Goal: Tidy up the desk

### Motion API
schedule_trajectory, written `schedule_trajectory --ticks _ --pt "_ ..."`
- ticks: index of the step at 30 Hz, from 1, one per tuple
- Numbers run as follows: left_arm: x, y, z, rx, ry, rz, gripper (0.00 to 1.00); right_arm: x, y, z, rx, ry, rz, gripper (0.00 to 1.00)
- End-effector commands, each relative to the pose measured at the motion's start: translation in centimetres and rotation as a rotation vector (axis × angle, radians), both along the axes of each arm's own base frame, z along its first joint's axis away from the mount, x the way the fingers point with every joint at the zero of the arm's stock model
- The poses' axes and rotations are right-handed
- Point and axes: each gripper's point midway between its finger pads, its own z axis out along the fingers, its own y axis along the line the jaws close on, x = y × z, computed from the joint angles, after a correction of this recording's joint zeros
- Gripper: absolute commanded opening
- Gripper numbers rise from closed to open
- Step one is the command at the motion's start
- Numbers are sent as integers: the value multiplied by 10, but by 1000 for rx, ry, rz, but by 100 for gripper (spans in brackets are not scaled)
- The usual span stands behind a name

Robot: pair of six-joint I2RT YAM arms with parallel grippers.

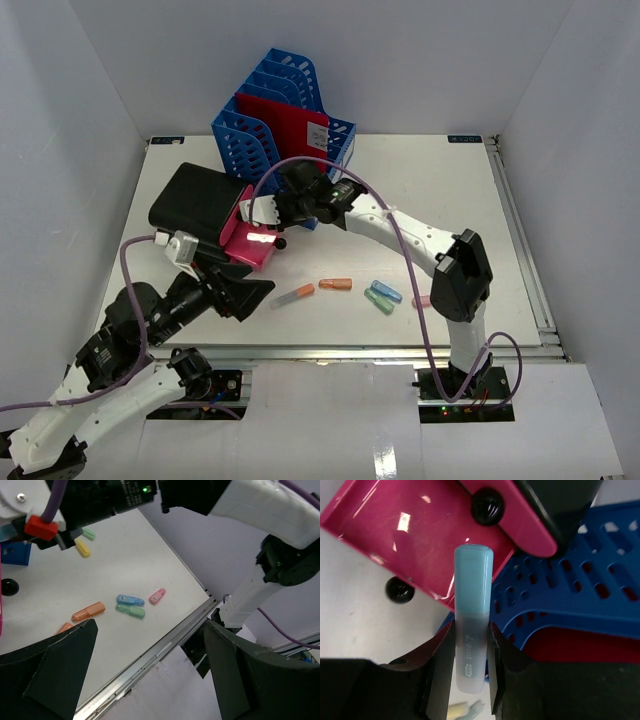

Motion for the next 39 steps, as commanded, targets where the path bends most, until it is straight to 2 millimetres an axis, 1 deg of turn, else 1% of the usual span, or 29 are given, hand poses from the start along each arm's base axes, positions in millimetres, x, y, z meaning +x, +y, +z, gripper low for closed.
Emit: schedule_trajectory --ticks 1,4,8,12,13,15,16,18,19,20,23,26,27,30,32,33,35,36,38,39 --pt "-15 13 25 -54 -68 -20 98 8 25 8 -99 -192 131 11" --pt "-21 23 33 -88 -97 -11 98 11 39 0 -117 -234 166 12" --pt "-27 34 37 -122 -119 5 98 11 48 -16 -135 -263 208 13" --pt "-27 36 35 -125 -117 14 98 5 54 -27 -140 -284 250 17" --pt "-27 35 34 -122 -115 12 98 4 56 -29 -145 -291 256 19" --pt "-26 32 32 -113 -106 4 98 1 61 -36 -164 -303 268 28" --pt "-25 31 31 -107 -103 1 98 1 62 -38 -168 -305 268 35" --pt "-24 27 28 -92 -96 -4 98 1 64 -37 -163 -302 264 58" --pt "-23 25 26 -83 -90 -12 98 0 64 -36 -158 -297 259 67" --pt "-23 23 24 -75 -85 -18 98 -1 63 -33 -151 -292 254 71" --pt "-23 17 19 -61 -73 -38 98 -7 58 -16 -121 -283 247 77" --pt "-24 10 16 -48 -67 -74 98 -15 45 4 -75 -247 224 79" --pt "-24 8 15 -46 -66 -79 98 -17 37 12 -56 -228 209 79" --pt "-22 2 9 -30 -57 -98 98 -30 8 37 40 -130 184 79" --pt "-19 -5 -1 -8 -41 -109 98 -33 -17 52 84 -92 146 79" --pt "-17 -9 -5 -2 -35 -116 98 -38 -26 61 110 -82 140 79" --pt "-14 -16 -8 -2 -35 -128 98 -38 -44 58 119 -48 107 79" --pt "-12 -21 -16 16 -20 -138 98 -40 -54 66 140 -41 91 79" --pt "-6 -26 -23 36 -2 -132 96 -44 -72 71 185 21 54 79" --pt "1 -33 -38 81 41 -127 95 -43 -87 71 226 97 8 79"
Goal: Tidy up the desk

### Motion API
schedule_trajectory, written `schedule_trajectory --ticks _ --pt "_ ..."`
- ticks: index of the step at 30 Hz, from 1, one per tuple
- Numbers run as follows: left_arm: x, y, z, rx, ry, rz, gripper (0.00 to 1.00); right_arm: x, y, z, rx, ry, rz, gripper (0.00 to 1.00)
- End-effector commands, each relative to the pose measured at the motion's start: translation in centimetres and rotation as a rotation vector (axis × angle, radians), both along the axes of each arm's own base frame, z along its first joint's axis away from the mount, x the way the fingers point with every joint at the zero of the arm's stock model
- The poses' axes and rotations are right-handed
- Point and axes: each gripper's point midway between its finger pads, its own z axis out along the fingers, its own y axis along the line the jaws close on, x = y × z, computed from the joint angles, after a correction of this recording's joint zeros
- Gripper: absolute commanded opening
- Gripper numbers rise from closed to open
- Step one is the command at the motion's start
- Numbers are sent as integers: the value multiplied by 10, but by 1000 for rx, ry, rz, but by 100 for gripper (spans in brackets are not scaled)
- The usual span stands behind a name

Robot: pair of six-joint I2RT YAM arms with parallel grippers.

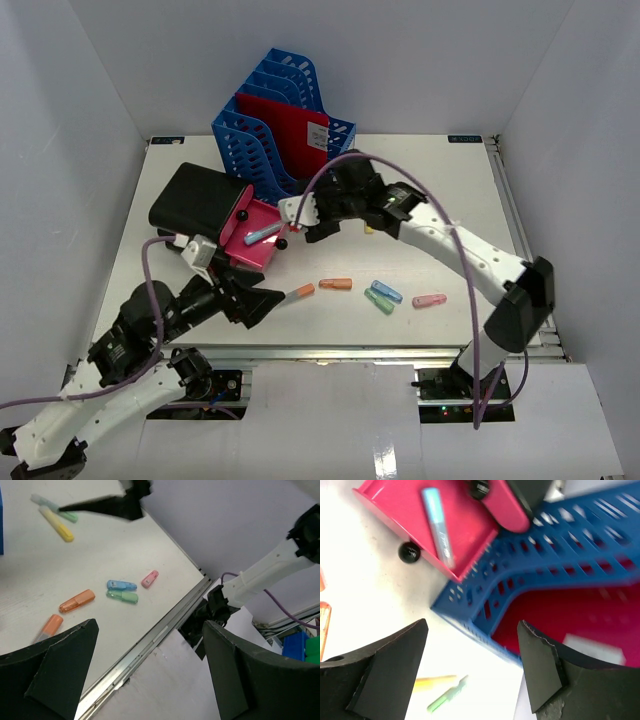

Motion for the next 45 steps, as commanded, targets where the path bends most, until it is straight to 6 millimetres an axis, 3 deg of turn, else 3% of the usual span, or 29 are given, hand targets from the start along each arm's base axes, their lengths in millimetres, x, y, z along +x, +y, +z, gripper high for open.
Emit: schedule_trajectory --ticks 1,4,6,8,12,15,20,27,32,38,41,45 --pt "18 -24 -39 118 88 -14 93 -16 -42 9 172 284 -84 79" --pt "28 -39 -83 278 209 -36 82 -51 -72 -9 224 491 -37 78" --pt "39 -52 -125 452 309 -59 74 -69 -97 -31 224 587 -42 78" --pt "47 -57 -146 555 340 -66 70 -94 -113 -45 228 617 11 78" --pt "64 -70 -173 743 330 -90 71 -117 -135 -59 296 699 34 78" --pt "65 -78 -201 881 325 -132 73 -116 -151 -60 365 728 16 79" --pt "76 -71 -241 1076 296 -117 77 -99 -175 -54 447 733 -56 79" --pt "97 -65 -262 1223 193 -109 78 -99 -179 -54 453 728 -72 79" --pt "109 -66 -251 1240 138 -79 78 -99 -180 -55 456 728 -77 79" --pt "110 -69 -234 1199 104 -74 78 -98 -180 -56 457 738 -81 79" --pt "112 -58 -239 1242 95 -54 78 -98 -180 -56 458 740 -82 79" --pt "122 -35 -259 1307 167 -17 78 -98 -181 -57 460 743 -86 79"
